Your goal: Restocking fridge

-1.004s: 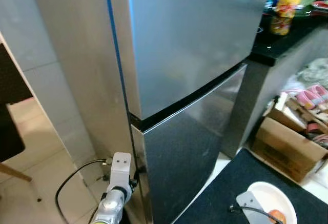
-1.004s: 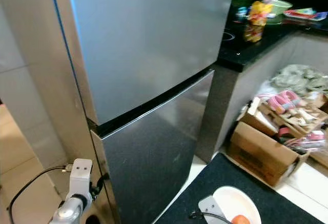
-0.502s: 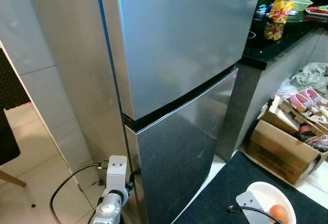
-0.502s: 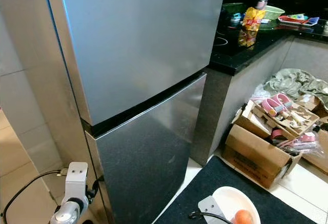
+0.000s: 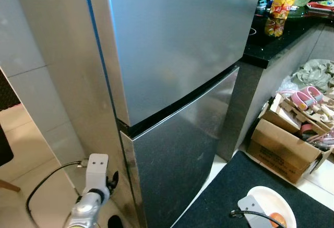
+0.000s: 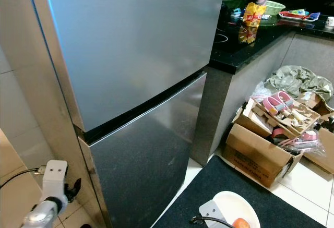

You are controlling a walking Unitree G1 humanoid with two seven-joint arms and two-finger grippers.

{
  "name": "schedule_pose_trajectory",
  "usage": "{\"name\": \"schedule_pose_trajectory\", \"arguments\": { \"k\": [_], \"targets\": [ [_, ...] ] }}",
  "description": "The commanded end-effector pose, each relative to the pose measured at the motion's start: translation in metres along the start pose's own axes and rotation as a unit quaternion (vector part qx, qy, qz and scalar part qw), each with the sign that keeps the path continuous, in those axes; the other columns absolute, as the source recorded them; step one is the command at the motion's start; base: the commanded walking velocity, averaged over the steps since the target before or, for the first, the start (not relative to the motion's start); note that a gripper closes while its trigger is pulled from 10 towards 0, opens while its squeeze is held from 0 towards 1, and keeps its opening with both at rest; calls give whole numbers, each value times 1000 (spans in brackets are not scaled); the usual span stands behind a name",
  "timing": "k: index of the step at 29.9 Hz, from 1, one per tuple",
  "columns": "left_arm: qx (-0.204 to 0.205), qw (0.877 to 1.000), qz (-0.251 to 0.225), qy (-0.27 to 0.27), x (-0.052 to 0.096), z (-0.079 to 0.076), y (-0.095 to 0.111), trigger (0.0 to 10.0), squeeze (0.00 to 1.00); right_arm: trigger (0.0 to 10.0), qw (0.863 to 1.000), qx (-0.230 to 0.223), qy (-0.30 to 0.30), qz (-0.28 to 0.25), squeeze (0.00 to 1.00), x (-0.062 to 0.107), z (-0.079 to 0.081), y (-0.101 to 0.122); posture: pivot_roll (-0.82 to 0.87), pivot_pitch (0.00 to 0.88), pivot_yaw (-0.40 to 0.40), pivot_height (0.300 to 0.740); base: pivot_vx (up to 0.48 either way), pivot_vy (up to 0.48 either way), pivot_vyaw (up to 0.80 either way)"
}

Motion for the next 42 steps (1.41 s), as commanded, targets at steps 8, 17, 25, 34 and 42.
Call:
{"name": "schedule_pose_trajectory", "arguments": {
  "k": [8,17,25,34,42],
  "targets": [
    [-108,981,56,-149,31,3,-34,10000,0,10000,1000,-13,17,11,0,2,10,-11,-64,35,-3,740,0,0,0],
    [-20,992,79,-98,33,-3,-54,10000,8,10000,997,-64,21,41,0,5,17,-29,-68,45,5,740,0,0,0],
    [21,993,80,-82,31,-11,-57,10000,0,10000,994,-100,15,53,0,6,17,-34,-66,48,1,740,0,0,0],
    [28,991,102,-87,27,-47,-71,10000,0,10000,973,-217,-8,81,0,9,10,-47,-86,61,-1,740,0,0,0],
    [31,990,107,-85,26,-48,-72,10000,0,10000,974,-211,-3,81,0,9,11,-47,-89,67,-4,740,0,0,0]
  ]
}}
Point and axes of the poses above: a point about 5 cm out from each wrist's last joint towards the gripper, its own x axis pointing back from the gripper into the wrist, its own y axis along the axis of the wrist's last joint, z = x × y, the point moved 3 cm from there along -x, pointing out of the wrist towards the gripper, and after that the axes turned 8 degrees about x, right-handed, at the moved point
